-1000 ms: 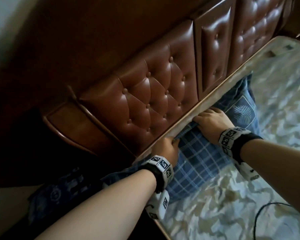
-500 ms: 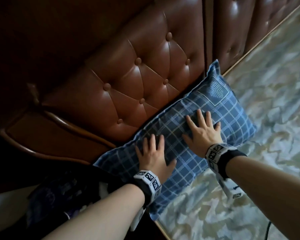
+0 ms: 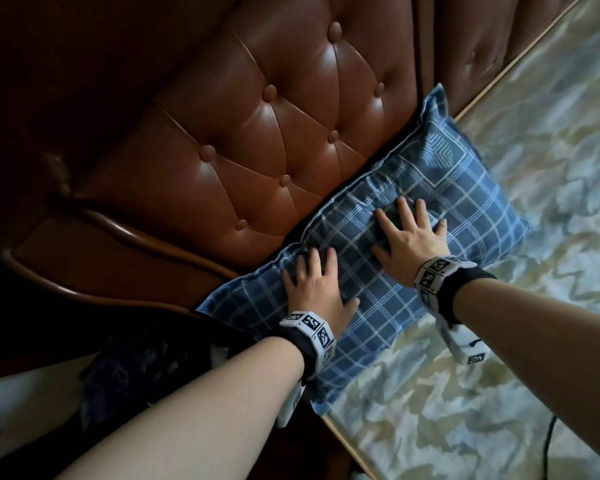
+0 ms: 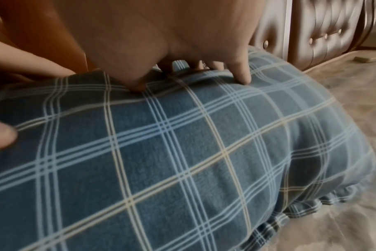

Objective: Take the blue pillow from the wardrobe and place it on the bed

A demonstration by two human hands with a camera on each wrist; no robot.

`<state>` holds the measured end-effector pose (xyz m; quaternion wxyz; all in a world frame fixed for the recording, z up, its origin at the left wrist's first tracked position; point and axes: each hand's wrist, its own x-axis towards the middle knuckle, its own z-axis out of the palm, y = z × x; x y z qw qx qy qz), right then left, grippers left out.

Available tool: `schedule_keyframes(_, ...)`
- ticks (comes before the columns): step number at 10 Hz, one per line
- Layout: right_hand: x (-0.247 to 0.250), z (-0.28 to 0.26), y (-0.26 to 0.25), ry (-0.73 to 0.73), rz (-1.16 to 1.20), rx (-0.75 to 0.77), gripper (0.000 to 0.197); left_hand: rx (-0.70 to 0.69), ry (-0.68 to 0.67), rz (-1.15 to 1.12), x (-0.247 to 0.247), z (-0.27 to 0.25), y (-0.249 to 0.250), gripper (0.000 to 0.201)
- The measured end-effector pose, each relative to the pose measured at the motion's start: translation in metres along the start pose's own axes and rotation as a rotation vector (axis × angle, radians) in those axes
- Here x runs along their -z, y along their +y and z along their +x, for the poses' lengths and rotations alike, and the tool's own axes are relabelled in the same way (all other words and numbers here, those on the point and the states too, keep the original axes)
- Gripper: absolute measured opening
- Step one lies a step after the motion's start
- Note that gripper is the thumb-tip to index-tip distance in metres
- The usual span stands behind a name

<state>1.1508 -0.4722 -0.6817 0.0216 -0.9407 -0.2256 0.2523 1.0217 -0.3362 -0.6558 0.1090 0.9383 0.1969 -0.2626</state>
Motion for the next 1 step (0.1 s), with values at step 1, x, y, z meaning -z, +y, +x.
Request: schedule_keyframes(1, 0.0231, -0.0189, -0.0070, 0.006, 0.010, 0.007, 0.071, -0.022, 0.053, -0.027, 0.0238, -0.0139, -0.0056, 0.087)
